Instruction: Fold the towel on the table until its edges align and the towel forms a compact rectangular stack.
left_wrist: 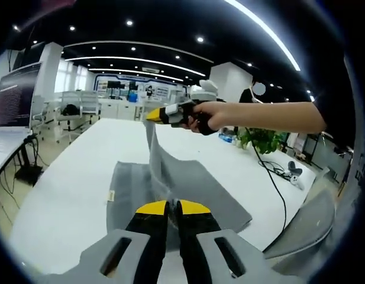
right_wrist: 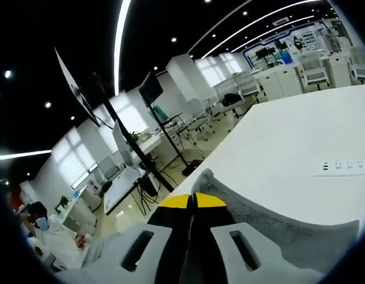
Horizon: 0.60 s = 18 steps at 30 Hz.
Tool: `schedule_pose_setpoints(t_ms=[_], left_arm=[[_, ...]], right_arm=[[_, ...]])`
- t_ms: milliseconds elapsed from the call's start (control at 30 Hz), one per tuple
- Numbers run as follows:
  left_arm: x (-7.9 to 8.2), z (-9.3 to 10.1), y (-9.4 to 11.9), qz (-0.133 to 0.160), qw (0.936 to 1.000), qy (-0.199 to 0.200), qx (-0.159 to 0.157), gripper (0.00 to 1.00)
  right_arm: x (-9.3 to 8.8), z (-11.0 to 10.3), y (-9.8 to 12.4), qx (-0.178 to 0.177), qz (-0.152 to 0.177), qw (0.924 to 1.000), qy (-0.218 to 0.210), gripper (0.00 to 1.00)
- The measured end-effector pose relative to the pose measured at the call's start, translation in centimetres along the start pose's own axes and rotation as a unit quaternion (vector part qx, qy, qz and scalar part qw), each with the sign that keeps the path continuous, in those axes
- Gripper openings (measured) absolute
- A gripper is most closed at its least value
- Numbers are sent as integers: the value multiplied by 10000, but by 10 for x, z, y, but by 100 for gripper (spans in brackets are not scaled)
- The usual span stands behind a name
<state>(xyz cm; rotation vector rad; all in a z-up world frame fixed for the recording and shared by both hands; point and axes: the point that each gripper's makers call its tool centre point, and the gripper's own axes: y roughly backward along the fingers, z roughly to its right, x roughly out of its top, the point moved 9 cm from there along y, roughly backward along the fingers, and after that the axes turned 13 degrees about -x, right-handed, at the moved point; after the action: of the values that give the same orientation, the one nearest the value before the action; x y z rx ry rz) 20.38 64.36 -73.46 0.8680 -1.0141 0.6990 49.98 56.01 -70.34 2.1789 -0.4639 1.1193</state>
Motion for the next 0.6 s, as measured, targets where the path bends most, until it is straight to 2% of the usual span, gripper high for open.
schedule_pose_setpoints(t_ms=[133,200,600], left_arm=[[-7,-6,0,-23,9999,96,117,6],[-11,-10,1,-26,9997,150,186,6],[-39,-33,3,-44,9975,565,426,5]], right_arm=[[-7,1,-8,-78,-63,9999,56,0],[-9,5,-11,-286,2,9995,152,0],[-34,1,-39,-299,-259,9989,264,0]])
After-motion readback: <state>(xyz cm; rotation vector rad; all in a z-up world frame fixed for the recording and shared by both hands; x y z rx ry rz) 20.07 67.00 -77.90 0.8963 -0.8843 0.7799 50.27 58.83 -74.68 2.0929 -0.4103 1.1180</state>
